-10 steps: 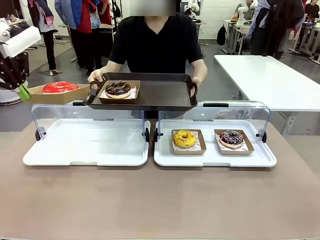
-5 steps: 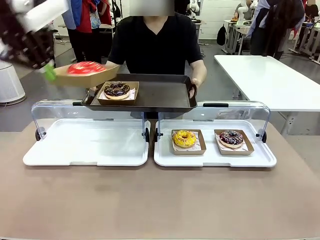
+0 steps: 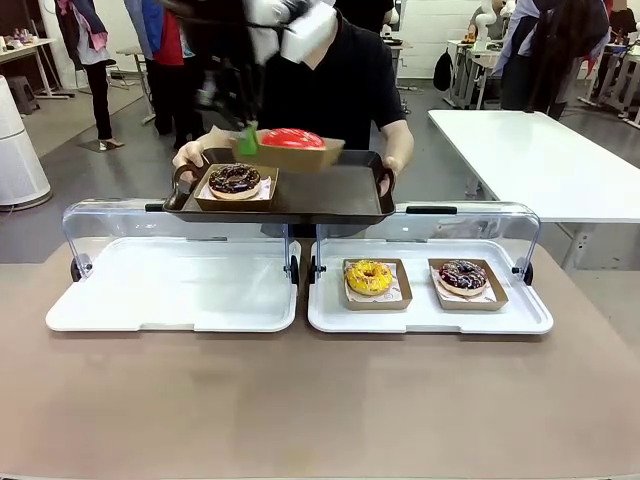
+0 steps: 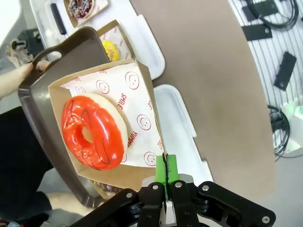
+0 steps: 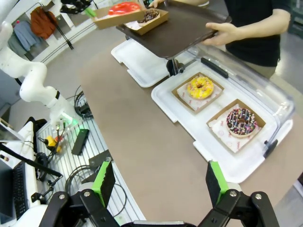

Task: Provide the desired donut to the person.
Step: Place the picked Paper togo box onto the Handle tray extended by the person.

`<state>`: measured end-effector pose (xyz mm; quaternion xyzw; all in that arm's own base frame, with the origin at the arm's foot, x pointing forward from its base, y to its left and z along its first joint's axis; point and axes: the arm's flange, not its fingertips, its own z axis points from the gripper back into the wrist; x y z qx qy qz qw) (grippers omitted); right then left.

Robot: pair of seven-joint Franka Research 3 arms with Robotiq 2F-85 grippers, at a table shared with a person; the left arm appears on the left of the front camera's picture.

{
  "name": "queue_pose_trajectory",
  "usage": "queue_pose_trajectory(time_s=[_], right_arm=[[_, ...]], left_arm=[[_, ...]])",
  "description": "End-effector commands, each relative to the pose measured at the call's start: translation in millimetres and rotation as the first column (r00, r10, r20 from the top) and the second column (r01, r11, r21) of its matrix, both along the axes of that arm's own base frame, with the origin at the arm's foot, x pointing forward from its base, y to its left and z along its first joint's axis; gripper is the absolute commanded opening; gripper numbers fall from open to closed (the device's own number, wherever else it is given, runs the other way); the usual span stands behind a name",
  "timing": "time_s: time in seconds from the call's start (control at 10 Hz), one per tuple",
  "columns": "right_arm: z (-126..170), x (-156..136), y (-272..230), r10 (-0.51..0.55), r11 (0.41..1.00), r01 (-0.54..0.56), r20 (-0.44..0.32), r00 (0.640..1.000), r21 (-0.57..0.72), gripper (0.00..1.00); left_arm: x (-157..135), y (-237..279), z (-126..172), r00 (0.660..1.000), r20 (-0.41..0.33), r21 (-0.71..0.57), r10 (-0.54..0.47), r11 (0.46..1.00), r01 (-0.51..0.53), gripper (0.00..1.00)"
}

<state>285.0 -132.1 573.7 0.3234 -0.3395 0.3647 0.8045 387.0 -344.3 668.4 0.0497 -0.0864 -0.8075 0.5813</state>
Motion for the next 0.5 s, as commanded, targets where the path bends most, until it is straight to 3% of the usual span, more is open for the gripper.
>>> queue_pose_trajectory(time_s=[0.0,0.4], right_arm=[[0.3,2.0,-0.3,0.015,1.0,-0.015,0.021,1.0,0.026,1.0],[0.3,2.0,-0.3,0.015,1.0,-0.015,0.021,1.0,0.026,1.0]], left_arm=[[34.1,-38.6,-0.8,0.995,-0.026,0.016,0.093,0.996,-0.093,0.01],[94.8,-64.5,-41.4,0.991,-0.019,0.007,0.132,0.991,-0.132,0.01]])
